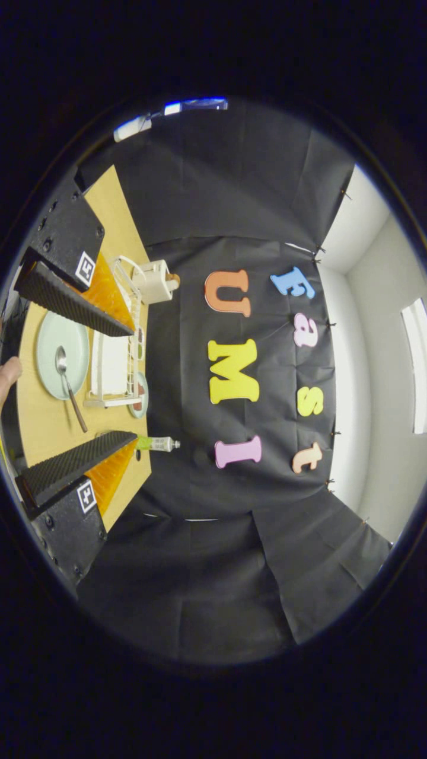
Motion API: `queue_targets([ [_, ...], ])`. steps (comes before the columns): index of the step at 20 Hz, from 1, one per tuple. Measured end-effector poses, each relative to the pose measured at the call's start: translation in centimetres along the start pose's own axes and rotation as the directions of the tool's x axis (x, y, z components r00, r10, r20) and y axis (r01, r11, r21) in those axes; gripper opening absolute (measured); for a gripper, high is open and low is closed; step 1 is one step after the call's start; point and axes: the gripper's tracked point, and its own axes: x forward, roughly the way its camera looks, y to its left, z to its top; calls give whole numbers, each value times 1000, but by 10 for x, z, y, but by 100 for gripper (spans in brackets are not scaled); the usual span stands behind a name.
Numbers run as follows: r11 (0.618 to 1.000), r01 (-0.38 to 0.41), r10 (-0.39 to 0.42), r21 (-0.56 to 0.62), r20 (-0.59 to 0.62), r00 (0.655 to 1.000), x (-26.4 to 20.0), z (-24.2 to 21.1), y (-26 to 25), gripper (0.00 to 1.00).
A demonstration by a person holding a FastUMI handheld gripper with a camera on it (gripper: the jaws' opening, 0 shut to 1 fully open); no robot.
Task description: Take the plate from the dish rack, then take the spoon from the basket and place it into the plate.
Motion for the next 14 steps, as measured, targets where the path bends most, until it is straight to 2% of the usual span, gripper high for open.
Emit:
queue_targets([
  [14,1000,-3,3,0,-50,999,9,-18,-2,100],
])
